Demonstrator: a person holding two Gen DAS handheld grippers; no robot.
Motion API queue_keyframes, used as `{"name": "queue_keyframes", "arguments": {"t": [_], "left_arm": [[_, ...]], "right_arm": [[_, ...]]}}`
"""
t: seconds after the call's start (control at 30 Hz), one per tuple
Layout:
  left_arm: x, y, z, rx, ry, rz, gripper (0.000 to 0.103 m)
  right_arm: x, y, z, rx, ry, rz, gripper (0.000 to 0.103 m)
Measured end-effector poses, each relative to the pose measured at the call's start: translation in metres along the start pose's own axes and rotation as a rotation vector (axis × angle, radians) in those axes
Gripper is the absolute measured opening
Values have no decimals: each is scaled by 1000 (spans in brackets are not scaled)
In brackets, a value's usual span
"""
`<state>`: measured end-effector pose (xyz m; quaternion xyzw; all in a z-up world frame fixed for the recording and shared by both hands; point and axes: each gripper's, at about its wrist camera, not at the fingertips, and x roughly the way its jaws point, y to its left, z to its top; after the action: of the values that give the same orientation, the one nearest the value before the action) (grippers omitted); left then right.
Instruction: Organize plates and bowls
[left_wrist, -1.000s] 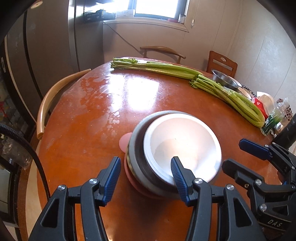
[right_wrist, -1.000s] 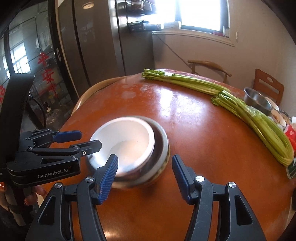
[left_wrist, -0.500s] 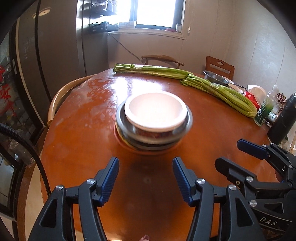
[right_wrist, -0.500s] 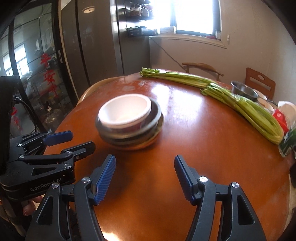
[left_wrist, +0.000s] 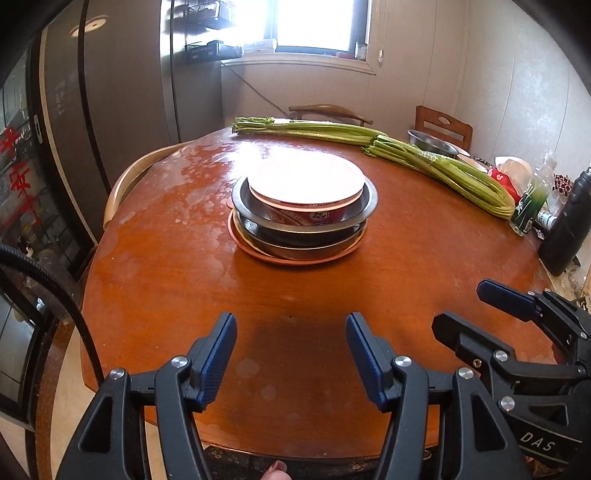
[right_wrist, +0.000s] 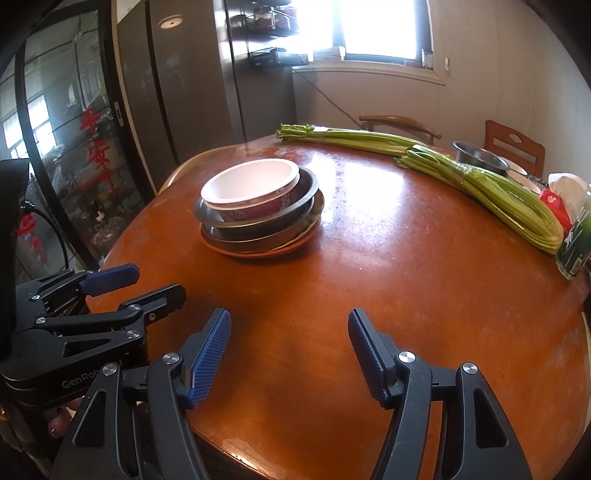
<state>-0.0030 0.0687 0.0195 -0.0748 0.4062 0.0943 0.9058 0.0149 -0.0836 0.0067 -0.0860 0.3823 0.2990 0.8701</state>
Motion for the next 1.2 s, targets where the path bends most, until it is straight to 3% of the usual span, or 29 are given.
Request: {"name": "queue_keyframes", "arguments": {"t": [1.2], "left_arm": [[18, 12, -3, -21, 32, 23, 62]], "right_arm": [[17, 1, -6, 15, 45, -7, 68]]}}
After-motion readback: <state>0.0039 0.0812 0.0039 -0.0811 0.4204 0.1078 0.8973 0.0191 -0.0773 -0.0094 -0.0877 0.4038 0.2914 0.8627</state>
